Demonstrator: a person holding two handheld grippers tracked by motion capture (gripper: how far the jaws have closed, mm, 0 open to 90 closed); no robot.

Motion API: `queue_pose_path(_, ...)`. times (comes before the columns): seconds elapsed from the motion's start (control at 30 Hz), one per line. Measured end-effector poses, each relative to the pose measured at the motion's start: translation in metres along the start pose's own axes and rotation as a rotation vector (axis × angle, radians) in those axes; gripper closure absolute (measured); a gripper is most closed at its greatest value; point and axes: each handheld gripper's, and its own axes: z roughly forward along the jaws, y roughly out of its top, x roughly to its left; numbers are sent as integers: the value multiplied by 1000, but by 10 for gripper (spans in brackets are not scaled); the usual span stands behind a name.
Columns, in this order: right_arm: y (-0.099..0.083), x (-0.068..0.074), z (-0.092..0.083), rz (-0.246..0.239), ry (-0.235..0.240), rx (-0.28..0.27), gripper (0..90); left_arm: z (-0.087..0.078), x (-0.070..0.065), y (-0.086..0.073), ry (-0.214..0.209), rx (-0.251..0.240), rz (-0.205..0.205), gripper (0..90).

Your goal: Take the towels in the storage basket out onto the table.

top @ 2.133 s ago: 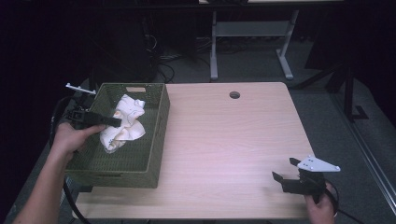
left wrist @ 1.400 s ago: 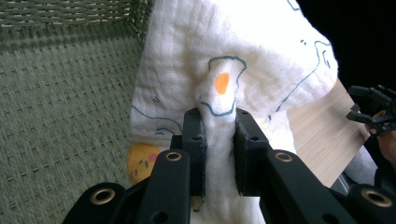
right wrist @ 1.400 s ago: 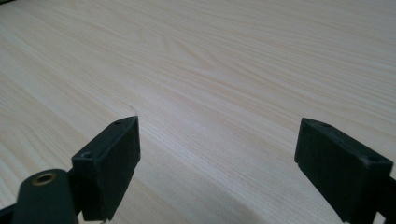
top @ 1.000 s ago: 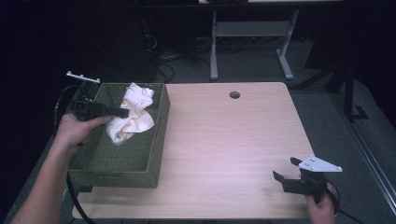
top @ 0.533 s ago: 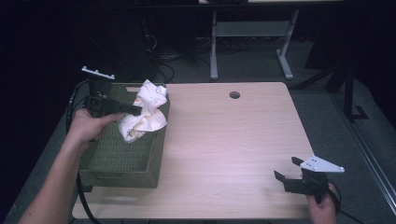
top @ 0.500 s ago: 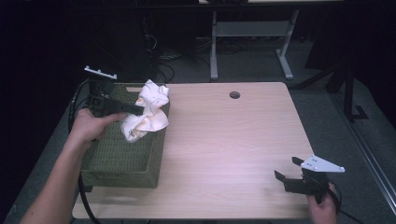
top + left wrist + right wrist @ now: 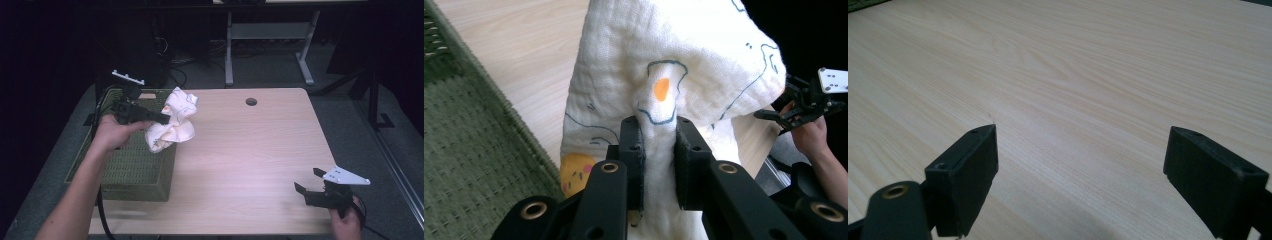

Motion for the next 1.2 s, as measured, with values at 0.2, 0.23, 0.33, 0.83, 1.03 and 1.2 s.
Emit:
queue_pose_path(0.2, 0, -1, -1, 0, -2, -4, 139, 11, -6, 4, -15, 14, 13, 765)
queue_pose_path(0.23, 0, -1, -1, 0, -2, -3, 139, 13, -7, 5, -17, 15, 14, 766)
queue_pose_path(0.33, 0, -1, -1, 0, -2, -3, 138, 18, -10, 8, -25, 23, 22, 765)
queue_pose_path(0.83, 0, -2, -2, 0, -2, -8, 139, 59, -28, 18, -74, 55, 45, 765)
queue_pose_path(1.03, 0, -2, -3, 2, -3, -8, 138, 73, -35, 22, -91, 67, 57, 764)
queue_pose_path(1.2, 0, -2, -3, 0, -4, -9, 139, 82, -40, 25, -93, 84, 67, 763)
